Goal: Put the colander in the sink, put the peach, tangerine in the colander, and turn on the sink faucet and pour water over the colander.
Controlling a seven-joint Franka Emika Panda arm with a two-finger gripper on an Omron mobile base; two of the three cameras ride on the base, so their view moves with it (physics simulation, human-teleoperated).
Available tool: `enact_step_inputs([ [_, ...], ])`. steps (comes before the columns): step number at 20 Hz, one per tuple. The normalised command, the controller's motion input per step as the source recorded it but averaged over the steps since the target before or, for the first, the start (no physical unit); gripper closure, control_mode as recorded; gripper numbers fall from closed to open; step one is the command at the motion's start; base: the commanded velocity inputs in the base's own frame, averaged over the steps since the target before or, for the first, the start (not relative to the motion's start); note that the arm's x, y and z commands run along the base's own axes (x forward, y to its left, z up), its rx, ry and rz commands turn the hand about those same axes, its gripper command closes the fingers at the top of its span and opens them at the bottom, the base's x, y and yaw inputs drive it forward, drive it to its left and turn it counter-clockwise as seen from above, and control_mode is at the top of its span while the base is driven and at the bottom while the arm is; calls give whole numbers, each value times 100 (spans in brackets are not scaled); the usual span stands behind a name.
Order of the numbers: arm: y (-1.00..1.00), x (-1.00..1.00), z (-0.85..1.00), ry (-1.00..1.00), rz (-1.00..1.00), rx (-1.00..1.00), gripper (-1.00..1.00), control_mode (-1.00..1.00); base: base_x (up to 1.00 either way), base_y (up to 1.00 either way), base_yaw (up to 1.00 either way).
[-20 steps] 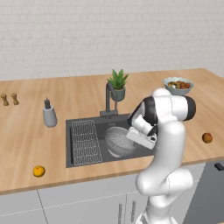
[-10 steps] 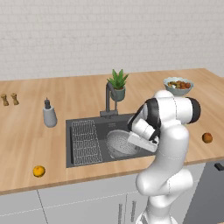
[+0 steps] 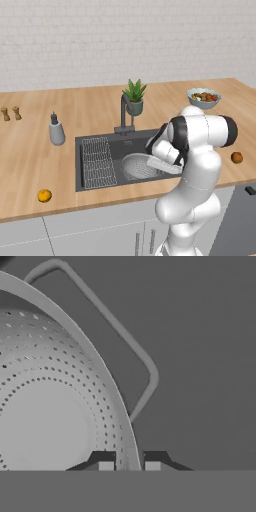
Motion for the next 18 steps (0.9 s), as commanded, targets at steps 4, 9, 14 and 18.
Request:
enact_step_inputs([
  [4,3,-17,22,0,0,0,100,-100,0,0,0],
  [9,11,-4,15,0,0,0,100,-100,0,0,0],
  [14,20,-7,2,0,0,0,100,-100,0,0,0],
  [18,11,-7,0,0,0,-2,100,-100,0,0,0],
])
